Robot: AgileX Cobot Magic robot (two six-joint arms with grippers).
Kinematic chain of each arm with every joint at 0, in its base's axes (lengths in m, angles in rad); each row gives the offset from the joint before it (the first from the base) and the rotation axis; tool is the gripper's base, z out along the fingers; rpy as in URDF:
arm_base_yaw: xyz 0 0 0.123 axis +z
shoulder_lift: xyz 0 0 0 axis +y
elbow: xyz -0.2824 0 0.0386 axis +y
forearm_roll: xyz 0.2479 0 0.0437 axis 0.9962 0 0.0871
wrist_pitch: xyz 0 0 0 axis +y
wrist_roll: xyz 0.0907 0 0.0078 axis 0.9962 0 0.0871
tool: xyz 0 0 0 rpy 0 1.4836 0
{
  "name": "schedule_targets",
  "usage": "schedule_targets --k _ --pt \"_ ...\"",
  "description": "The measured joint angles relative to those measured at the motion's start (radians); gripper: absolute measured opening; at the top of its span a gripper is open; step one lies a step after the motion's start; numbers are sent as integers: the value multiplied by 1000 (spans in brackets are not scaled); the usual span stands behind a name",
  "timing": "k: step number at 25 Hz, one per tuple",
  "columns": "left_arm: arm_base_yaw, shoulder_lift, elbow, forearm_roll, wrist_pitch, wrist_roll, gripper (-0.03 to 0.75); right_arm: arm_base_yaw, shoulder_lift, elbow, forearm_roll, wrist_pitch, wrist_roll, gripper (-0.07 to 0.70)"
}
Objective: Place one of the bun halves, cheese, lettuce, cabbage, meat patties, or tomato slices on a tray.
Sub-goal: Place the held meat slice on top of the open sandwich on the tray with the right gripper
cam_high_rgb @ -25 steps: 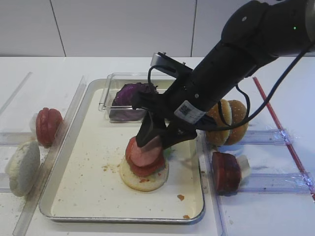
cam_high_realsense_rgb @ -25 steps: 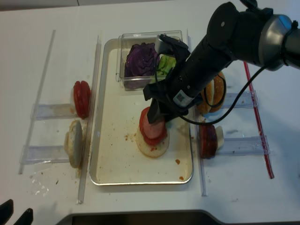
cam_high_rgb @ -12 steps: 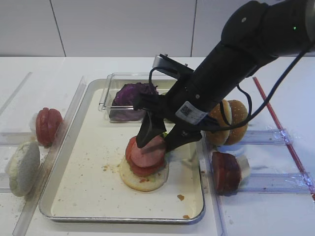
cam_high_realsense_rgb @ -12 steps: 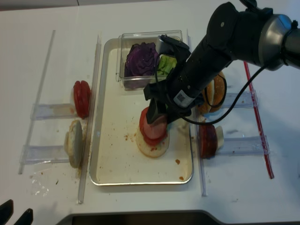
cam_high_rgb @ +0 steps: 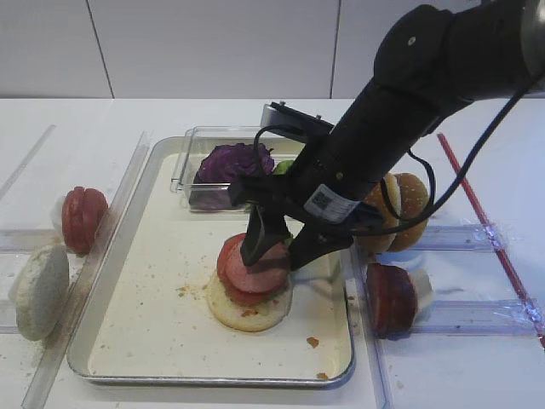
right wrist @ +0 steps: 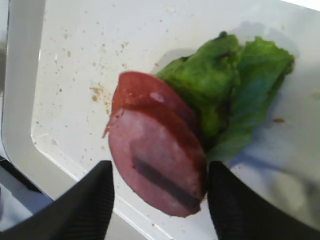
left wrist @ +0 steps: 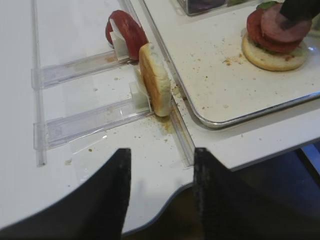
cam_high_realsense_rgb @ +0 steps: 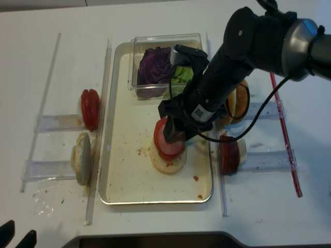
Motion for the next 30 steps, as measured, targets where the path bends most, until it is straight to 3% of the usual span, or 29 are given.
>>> schedule_targets --k 24,30 --pt "0 0 0 0 0 0 284 0 0 -4 -54 17 17 447" --pt "0 0 0 0 0 0 284 0 0 -96 -168 91 97 446"
